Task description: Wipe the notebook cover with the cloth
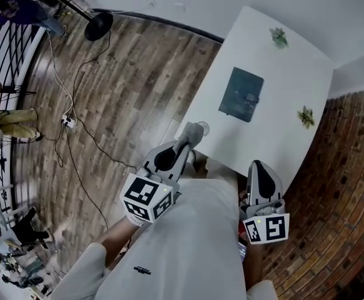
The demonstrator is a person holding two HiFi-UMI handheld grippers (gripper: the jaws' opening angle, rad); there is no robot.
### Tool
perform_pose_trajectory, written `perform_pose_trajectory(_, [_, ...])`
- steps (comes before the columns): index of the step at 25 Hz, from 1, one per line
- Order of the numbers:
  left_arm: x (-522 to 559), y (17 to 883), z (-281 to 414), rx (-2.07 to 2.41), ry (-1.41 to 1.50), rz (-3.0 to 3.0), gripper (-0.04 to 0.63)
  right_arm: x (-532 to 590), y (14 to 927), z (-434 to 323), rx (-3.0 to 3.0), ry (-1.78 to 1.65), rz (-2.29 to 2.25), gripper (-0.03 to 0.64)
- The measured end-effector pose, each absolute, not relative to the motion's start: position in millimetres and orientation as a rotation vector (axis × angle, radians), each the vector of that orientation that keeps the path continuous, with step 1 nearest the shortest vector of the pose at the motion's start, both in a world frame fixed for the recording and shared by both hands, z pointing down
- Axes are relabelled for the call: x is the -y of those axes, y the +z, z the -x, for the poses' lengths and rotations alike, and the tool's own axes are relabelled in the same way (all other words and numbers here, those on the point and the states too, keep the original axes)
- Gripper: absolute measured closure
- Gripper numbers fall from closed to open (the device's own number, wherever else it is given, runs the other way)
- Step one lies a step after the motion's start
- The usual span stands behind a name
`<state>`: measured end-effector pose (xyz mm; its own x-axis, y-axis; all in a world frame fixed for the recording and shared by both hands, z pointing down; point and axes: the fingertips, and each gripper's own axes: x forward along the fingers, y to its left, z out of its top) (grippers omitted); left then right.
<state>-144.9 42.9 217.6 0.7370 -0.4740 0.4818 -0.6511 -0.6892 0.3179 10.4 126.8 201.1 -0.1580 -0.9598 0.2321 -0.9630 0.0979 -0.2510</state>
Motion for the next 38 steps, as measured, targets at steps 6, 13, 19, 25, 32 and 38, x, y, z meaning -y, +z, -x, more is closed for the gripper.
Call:
perform_pose_trajectory(6, [-37,227,116,0.856,0.54,-2.438,0.566,-108,210,-36,2.35,0.55,-1.98,0.612])
perform_pose_trajectory(13, [-25,245,86,0.843,0.573,-2.404,0.566,-86,227,-59,2.366,0.58,-1.942,0.612])
perform_pose_trajectory(19, [-14,265,54,0.791,0.603,-2.393,0.566,-70,247,-69,2.371,0.612,-1.887,0.612])
perform_pose_trajectory(25, [-3,290,30,0.728,0.65,-2.385,0.566,-59,269,-84,2.352,0.655,-1.858,0.612])
perform_pose_trajectory(32, [5,318,-3,0.662,0.702,-2.369,0.566,-49,298,-108,2.318,0.708,-1.846,0.612])
perform_pose_trajectory(38, [11,344,-28,0.61,0.736,-2.351,0.566,-37,320,-116,2.306,0.734,-1.813,0.612])
